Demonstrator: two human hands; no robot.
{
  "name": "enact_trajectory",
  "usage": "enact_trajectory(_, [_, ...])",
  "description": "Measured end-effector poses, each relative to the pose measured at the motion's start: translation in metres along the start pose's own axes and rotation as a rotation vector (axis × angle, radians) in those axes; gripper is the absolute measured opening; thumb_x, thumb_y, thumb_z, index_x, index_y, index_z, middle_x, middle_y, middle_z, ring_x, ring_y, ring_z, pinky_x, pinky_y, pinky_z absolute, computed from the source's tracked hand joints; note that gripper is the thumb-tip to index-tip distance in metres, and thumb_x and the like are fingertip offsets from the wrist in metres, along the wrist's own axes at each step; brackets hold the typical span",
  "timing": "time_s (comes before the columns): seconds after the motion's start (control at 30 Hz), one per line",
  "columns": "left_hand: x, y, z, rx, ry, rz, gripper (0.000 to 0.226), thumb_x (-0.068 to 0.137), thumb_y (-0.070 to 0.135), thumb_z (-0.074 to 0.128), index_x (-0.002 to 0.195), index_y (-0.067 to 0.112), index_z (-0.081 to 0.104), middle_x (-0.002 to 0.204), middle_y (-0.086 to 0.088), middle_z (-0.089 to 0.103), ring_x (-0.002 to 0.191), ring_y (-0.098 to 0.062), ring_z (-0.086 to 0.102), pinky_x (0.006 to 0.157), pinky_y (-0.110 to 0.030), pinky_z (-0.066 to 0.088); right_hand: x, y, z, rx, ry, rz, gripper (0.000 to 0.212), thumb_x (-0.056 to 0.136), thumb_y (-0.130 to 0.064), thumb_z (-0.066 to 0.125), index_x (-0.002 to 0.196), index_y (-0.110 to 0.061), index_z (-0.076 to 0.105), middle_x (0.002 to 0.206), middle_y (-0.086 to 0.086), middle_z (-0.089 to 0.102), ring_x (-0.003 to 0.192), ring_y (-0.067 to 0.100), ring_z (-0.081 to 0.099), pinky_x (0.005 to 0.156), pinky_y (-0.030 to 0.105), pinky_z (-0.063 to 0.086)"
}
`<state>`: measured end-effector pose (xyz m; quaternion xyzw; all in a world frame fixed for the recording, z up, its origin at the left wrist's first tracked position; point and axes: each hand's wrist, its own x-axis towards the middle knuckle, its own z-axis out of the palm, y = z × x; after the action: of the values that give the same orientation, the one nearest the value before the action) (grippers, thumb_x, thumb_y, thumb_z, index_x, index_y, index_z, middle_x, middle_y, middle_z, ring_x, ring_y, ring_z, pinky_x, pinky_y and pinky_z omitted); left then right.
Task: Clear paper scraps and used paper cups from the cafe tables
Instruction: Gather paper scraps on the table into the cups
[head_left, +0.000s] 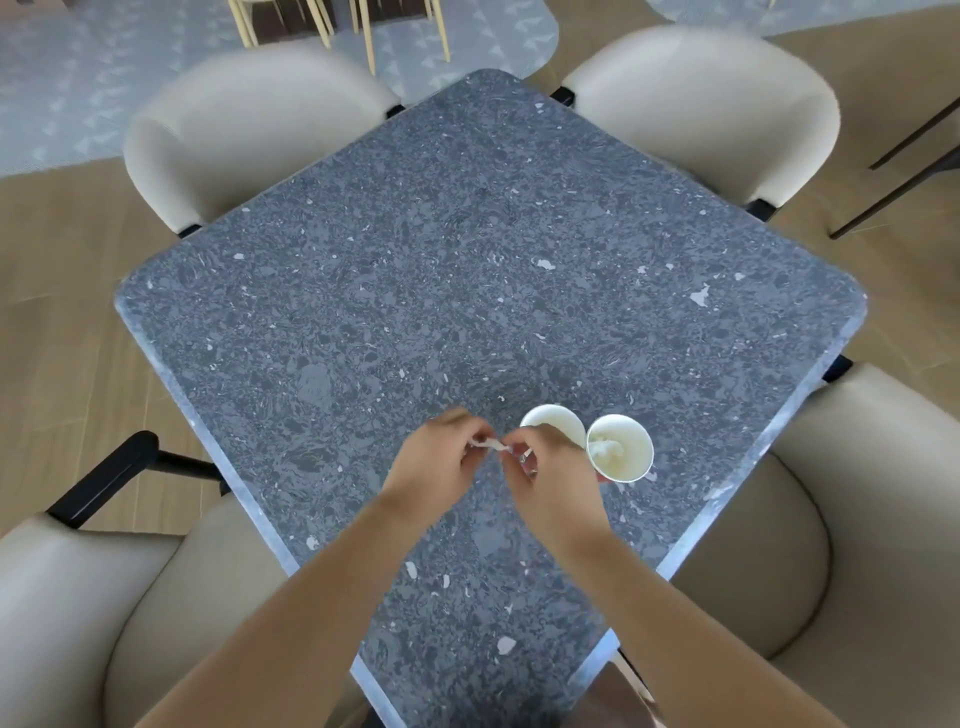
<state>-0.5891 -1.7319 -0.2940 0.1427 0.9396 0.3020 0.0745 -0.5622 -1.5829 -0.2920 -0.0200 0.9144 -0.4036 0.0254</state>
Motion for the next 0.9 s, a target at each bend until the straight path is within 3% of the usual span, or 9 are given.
enact_trajectory(0.13, [0.017,0.027,0.004,-0.01,0.006,0.035,0.014,0.085,0.011,0.06,0.097,0.012,0.066,0.093,-0.004,0.062,0.08,-0.022,0.059,0.067,-0.035,0.049,0.007,0.013,-0.026,-0.089,0.051,0.029,0.01,0.084,-0.013,0.06,0.094,-0.01,0.063,0.092,0.008,0.064,0.075,0.024,0.058,0.066,0.032,0.044])
enact_trajectory(0.37, [0.025,0.045,0.024,0.002,-0.085,0.032,0.036,0.083,0.013,0.062,0.118,0.018,0.056,0.116,0.0,0.061,0.097,-0.019,0.059,0.079,-0.031,0.048,0.005,0.041,-0.049,-0.138,0.026,0.08,0.027,0.082,-0.012,0.063,0.109,-0.012,0.061,0.099,0.004,0.065,0.084,0.021,0.058,0.07,0.025,0.04])
enact_trajectory(0.53, [0.021,0.044,0.031,0.048,-0.132,0.046,0.03,0.086,0.02,0.061,0.115,0.018,0.058,0.116,0.001,0.059,0.098,-0.02,0.059,0.079,-0.036,0.05,-0.005,0.058,-0.056,-0.157,0.021,0.083,0.023,0.082,-0.018,0.062,0.106,-0.016,0.061,0.1,0.004,0.063,0.09,0.023,0.058,0.068,0.028,0.044])
enact_trajectory(0.77, [0.024,0.05,0.046,0.238,-0.267,0.094,0.028,0.088,0.035,0.056,0.114,0.024,0.056,0.116,0.008,0.058,0.106,-0.017,0.054,0.078,-0.03,0.046,-0.012,0.078,-0.059,-0.352,-0.102,0.064,0.025,0.087,-0.031,0.057,0.111,-0.022,0.057,0.114,-0.004,0.058,0.103,0.02,0.048,0.067,0.029,0.044])
enact_trajectory(0.9, [0.026,0.059,0.05,0.315,-0.317,0.06,0.028,0.088,0.019,0.055,0.115,0.026,0.056,0.115,0.004,0.06,0.108,-0.022,0.055,0.08,-0.037,0.049,-0.009,0.079,-0.06,-0.392,-0.168,0.049,0.023,0.089,-0.027,0.055,0.111,-0.023,0.055,0.117,-0.005,0.055,0.106,0.021,0.048,0.068,0.029,0.043])
